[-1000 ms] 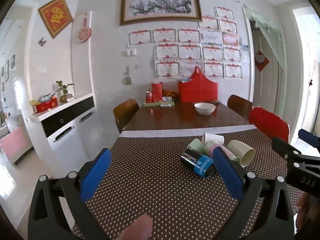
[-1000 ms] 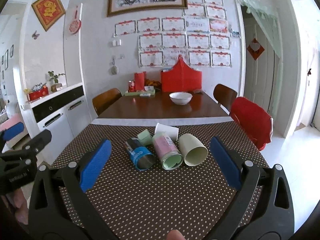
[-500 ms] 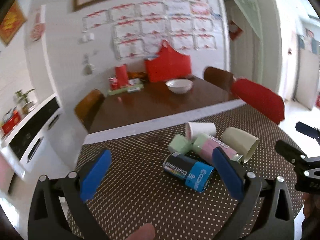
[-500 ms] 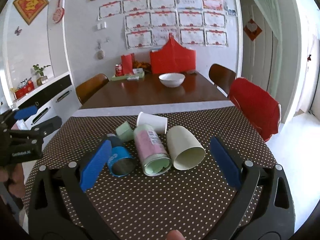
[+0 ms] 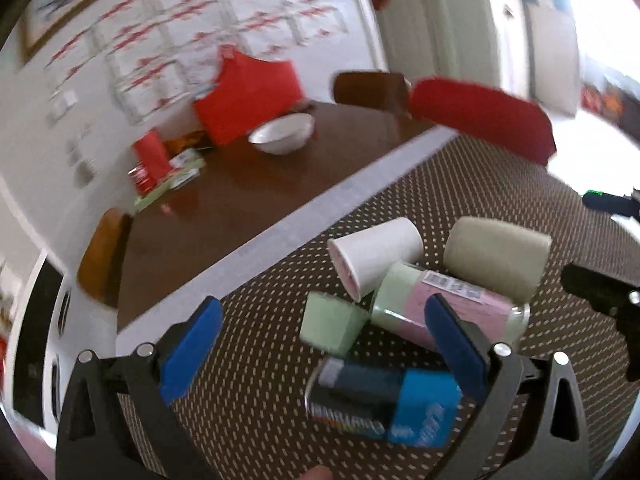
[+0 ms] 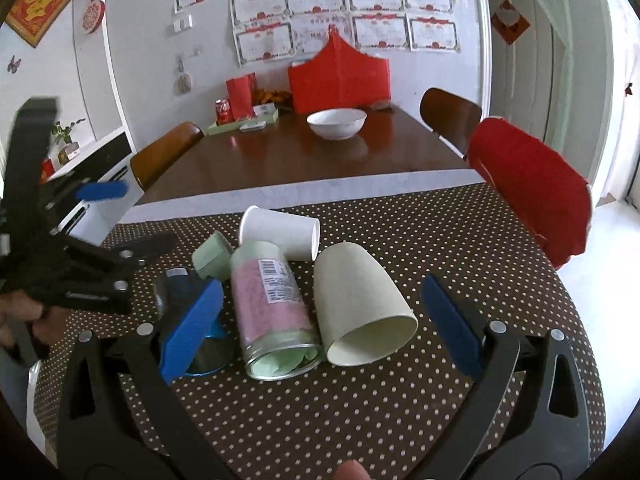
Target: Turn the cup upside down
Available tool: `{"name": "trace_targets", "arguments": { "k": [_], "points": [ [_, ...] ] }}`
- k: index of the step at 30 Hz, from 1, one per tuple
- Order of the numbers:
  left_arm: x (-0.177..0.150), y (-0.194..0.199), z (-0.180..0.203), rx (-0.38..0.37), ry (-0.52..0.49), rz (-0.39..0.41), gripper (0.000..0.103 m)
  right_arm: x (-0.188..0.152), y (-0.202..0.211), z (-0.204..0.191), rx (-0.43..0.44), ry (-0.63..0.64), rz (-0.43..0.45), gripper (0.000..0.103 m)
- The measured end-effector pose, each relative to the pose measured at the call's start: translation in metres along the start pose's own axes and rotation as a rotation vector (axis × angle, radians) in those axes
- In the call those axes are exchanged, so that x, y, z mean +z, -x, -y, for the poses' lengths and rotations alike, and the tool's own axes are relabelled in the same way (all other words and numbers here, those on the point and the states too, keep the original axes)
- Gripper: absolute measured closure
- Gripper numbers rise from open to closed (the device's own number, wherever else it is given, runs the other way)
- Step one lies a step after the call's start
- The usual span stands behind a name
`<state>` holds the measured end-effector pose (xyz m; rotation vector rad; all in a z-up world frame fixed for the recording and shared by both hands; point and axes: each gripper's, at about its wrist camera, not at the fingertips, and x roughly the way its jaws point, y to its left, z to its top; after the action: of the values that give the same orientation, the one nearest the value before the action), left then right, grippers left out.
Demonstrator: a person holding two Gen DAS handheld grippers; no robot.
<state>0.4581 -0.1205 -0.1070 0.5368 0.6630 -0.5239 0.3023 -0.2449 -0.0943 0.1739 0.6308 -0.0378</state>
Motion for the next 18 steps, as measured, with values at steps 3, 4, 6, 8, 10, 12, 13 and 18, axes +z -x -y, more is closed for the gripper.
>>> {"name": "trace_targets", "arguments": {
  "k": [3, 4, 6, 8, 10, 12, 13, 18],
  "points": [
    [0.017, -0.032, 0.001, -0.053, -0.102, -0.03, 0.004, 0.002, -0.015, 0.008, 0.01, -0.024, -0.019, 0.006],
    [0.021, -0.039, 0.002, -0.075, -0.123, -0.04, 0.004, 0.003, -0.02, 0.011, 0.012, -0.026, -0.027, 0.006],
    [0.033, -0.061, -0.001, -0.111, -0.174, -0.066, 0.004, 0.006, -0.03, 0.013, 0.015, -0.03, -0.037, 0.006],
    [0.042, -0.081, -0.001, -0.141, -0.223, -0.097, 0.004, 0.008, -0.035, 0.016, 0.021, -0.036, -0.04, 0.006],
    [0.048, -0.098, 0.0, -0.179, -0.263, -0.134, 0.004, 0.012, -0.04, 0.018, 0.027, -0.039, -0.038, 0.006],
    [0.054, -0.115, 0.004, -0.225, -0.303, -0.183, 0.004, 0.015, -0.044, 0.019, 0.029, -0.041, -0.033, 0.006],
    [0.055, -0.123, 0.006, -0.247, -0.326, -0.202, 0.004, 0.016, -0.047, 0.02, 0.033, -0.045, -0.034, 0.006],
    [0.065, -0.151, 0.02, -0.325, -0.414, -0.3, 0.004, 0.019, -0.057, 0.023, 0.042, -0.065, -0.04, 0.006]
  ]
}}
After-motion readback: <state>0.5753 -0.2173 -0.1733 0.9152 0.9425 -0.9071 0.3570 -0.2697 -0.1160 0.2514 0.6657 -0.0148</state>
